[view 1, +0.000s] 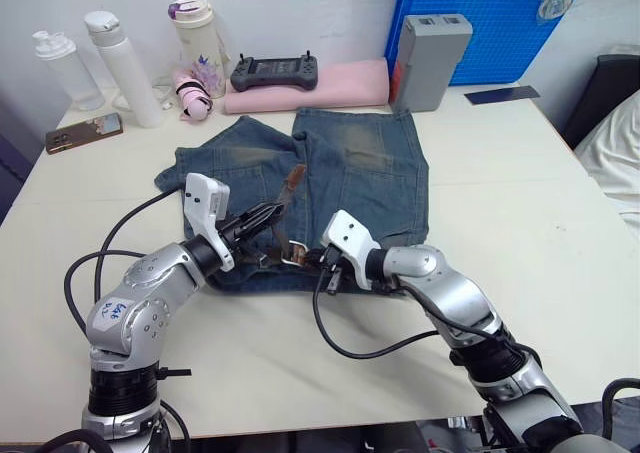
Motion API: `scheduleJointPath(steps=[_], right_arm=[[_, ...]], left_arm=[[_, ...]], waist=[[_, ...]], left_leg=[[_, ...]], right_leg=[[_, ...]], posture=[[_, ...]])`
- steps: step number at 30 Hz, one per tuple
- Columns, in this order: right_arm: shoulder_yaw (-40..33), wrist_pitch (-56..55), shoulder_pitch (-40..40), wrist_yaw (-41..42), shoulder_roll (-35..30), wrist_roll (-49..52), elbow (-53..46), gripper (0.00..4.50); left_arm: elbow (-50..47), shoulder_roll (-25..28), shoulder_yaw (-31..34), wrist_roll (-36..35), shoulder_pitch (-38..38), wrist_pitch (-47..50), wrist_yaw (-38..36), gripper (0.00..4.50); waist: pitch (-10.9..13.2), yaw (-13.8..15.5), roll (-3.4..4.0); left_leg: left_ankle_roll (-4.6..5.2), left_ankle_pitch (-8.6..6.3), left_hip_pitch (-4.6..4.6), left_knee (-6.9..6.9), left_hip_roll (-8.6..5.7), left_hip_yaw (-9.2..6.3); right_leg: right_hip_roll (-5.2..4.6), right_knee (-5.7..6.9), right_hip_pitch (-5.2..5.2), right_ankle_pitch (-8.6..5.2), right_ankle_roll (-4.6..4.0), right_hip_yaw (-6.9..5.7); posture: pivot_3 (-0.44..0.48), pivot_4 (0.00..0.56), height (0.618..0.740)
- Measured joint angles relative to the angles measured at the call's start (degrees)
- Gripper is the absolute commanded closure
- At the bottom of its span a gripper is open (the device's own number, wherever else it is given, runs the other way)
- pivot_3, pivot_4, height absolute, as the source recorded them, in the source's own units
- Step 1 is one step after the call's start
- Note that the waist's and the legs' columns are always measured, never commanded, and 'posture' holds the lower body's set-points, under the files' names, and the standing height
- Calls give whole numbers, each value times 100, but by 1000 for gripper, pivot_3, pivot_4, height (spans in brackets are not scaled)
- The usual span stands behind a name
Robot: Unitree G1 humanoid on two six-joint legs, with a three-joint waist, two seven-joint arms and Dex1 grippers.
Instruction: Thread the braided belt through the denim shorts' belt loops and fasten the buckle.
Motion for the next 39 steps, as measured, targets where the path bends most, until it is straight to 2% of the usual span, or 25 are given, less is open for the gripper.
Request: scheduleJointPath(steps=[6,10,19,39], right_arm=[[59,-25,-23,-49,31,-17,39,4381],[-193,138,-23,-44,41,131,81,4381],[-759,462,-92,107,50,687,-82,4381],[-95,396,-168,-43,410,431,30,4381]], left_arm=[[-36,286,53,148,652,-281,-62,4500],[-16,305,50,457,1171,-699,-71,4500],[56,130,53,561,1187,-1072,5,4500],[45,61,50,561,1187,-1122,95,4500]], waist=[[2,-5,4],[9,39,2],[39,61,11],[42,3,11]], left_leg=[[-2,0,3,-10,3,1],[-2,0,-5,-7,2,-2],[-2,0,-8,-26,4,3],[-4,1,-7,-28,5,2]], right_leg=[[3,-9,-1,0,0,0],[3,-29,4,2,3,-1],[6,-37,-5,3,5,-2],[7,-40,-4,3,5,-3]], posture=[[0,150,739],[0,150,739],[0,150,739],[0,150,739]])
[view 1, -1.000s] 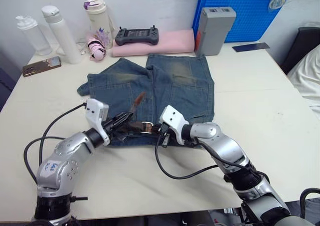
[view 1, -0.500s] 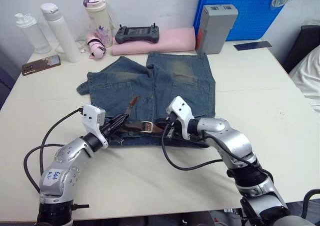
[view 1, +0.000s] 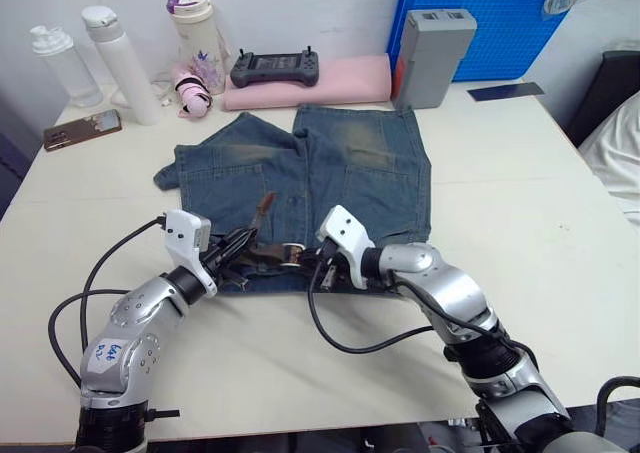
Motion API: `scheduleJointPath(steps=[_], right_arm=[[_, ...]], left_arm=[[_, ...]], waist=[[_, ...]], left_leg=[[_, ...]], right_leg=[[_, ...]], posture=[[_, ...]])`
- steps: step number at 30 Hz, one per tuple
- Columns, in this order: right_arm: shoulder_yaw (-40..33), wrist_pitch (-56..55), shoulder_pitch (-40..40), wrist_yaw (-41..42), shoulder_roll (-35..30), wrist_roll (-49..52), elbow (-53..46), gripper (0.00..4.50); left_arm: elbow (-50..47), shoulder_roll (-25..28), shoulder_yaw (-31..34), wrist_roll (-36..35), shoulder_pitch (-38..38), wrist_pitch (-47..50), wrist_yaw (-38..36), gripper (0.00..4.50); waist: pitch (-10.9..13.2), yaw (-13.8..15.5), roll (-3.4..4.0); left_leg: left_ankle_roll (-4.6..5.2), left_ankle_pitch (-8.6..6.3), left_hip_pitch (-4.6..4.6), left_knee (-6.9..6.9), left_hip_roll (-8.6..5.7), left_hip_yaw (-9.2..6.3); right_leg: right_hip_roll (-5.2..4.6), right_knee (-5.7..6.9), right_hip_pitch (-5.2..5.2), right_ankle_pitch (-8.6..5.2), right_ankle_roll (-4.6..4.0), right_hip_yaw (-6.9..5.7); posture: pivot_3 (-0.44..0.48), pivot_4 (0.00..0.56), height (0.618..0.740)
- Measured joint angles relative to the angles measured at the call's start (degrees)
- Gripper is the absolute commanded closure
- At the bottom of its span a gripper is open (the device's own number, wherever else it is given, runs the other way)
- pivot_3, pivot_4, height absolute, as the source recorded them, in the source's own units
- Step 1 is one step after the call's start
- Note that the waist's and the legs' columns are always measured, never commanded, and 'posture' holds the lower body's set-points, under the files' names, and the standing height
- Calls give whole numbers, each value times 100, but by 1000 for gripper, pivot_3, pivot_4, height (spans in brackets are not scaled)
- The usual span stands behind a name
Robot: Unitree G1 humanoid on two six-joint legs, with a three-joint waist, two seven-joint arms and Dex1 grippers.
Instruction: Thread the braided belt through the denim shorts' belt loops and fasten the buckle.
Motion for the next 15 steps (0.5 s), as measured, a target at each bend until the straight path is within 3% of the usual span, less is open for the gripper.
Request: scheduleJointPath(steps=[15], right_arm=[[185,-93,-397,174,81,-118,215,4381]], left_arm=[[-12,-1,-56,0,-1,3,40,4500]], waist=[[3,-1,1]], left_leg=[[0,0,0,-2,0,-2]], right_leg=[[-1,-2,0,0,0,-1]], posture=[[0,150,739]])
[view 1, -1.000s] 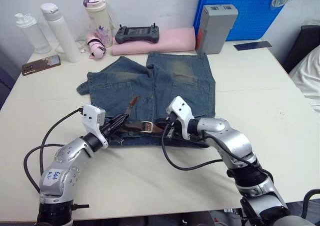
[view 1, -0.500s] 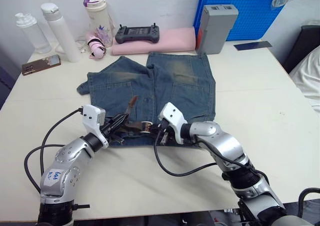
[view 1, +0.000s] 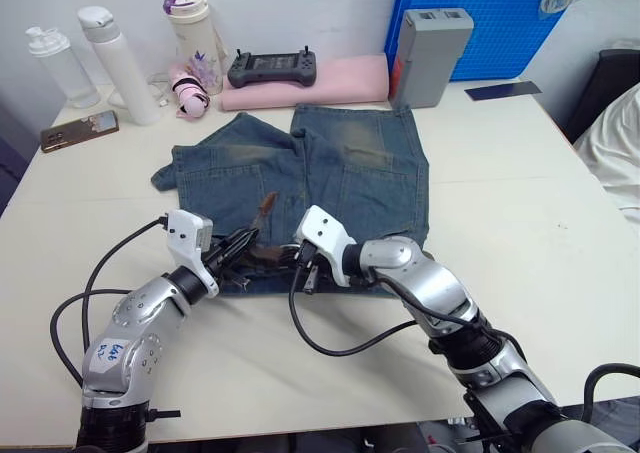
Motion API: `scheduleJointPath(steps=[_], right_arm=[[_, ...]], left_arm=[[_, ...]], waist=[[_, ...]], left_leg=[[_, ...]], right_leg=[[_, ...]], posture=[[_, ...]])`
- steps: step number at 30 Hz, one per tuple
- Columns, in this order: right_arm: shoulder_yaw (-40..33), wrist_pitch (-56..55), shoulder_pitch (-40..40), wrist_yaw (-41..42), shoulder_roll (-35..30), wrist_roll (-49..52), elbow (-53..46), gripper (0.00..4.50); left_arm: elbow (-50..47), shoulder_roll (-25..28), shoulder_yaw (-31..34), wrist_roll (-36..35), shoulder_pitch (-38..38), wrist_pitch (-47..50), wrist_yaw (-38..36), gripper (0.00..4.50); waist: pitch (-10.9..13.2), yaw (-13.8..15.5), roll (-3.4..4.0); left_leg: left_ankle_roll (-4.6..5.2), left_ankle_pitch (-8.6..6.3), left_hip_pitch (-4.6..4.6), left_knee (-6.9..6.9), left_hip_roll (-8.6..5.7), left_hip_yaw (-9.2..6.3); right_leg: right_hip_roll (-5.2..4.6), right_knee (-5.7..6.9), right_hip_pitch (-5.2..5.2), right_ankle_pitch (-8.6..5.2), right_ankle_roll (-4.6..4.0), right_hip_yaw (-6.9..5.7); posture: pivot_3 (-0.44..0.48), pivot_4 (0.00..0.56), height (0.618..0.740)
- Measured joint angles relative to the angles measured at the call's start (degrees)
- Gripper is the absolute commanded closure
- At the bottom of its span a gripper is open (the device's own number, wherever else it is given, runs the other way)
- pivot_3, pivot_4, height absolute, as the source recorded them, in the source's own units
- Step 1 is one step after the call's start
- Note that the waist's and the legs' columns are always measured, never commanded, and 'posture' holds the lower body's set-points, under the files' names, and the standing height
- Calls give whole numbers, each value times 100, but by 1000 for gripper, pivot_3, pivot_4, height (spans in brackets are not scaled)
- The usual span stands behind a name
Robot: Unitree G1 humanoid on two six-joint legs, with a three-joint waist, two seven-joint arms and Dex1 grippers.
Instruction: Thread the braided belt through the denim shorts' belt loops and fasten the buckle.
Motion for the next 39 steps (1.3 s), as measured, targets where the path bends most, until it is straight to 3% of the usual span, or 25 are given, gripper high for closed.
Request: scheduleJointPath(steps=[7,39], right_arm=[[-674,149,-224,37,-129,299,-71,4381],[-63,113,34,-58,-89,-64,177,4381]], left_arm=[[-2,19,0,0,0,9,-11,4500],[-6,83,2,-4,-91,130,-21,4500]], waist=[[1,-4,1],[3,-6,0]], left_leg=[[0,0,0,-3,1,1],[-1,0,0,-5,1,1]], right_leg=[[0,-1,0,0,0,0],[1,-4,0,0,0,-1]], posture=[[0,150,739],[0,150,739]])
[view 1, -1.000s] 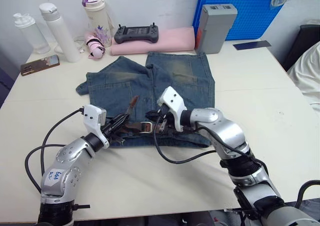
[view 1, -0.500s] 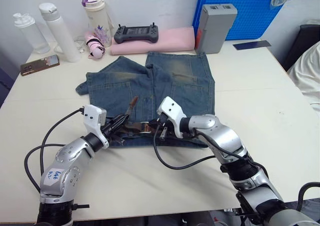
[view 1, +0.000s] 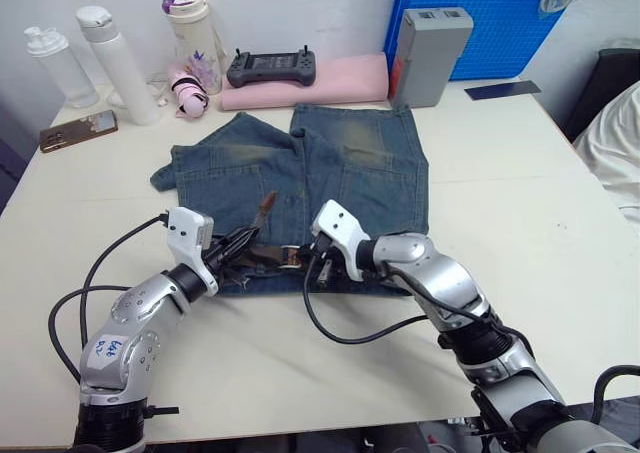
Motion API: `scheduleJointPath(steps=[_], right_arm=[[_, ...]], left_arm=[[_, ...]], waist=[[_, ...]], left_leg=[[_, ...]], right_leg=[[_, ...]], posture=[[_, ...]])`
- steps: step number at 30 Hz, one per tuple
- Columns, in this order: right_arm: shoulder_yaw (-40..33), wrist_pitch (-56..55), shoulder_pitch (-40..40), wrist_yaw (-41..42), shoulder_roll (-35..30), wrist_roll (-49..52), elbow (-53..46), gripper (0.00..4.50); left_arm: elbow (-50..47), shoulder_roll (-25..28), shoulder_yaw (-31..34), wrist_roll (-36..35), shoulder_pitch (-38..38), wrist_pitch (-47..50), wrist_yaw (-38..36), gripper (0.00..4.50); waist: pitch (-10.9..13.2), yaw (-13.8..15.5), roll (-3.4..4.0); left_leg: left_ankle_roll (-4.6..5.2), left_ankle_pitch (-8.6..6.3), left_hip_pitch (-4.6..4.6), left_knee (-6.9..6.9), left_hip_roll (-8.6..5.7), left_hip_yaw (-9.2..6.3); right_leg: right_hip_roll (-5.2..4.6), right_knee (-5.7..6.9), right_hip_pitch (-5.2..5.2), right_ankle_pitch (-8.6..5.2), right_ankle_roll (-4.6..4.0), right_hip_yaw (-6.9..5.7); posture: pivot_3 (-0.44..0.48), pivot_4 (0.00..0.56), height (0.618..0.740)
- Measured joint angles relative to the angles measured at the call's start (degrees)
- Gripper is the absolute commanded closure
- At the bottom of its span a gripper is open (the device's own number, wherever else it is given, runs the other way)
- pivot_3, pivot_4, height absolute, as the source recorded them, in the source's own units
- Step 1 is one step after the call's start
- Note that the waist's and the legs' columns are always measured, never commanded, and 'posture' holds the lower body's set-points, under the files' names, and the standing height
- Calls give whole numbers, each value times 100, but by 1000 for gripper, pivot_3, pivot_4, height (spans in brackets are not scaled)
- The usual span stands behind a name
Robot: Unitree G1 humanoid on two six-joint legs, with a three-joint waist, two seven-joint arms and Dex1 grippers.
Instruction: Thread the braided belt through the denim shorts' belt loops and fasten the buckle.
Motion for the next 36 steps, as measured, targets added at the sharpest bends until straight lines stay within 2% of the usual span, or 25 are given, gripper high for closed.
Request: scheduleJointPath(steps=[5,18,25,36], right_arm=[[151,1,-31,-8,183,-21,0,4381],[243,-4,-157,9,119,-96,-7,4381],[-317,155,-465,232,-114,221,-231,4381],[45,-25,-440,327,37,145,243,4381]], left_arm=[[0,1,0,0,-3,6,1,4500],[-48,139,90,-2,195,51,-57,4500],[-49,218,190,-2,309,-2,-152,4500],[-50,219,190,0,310,-23,-170,4500]], waist=[[1,-3,1],[3,-6,4],[8,-6,3],[9,-8,3]], left_leg=[[-1,1,0,-2,1,0],[-2,1,0,-5,2,0],[-2,1,0,-8,2,0],[-2,1,0,-13,2,3]], right_leg=[[2,-1,-1,0,0,0],[2,-2,-3,0,0,0],[2,-4,-3,0,0,0],[2,-7,-5,0,0,0]], posture=[[0,150,739],[0,150,739],[0,150,739],[0,150,739]])
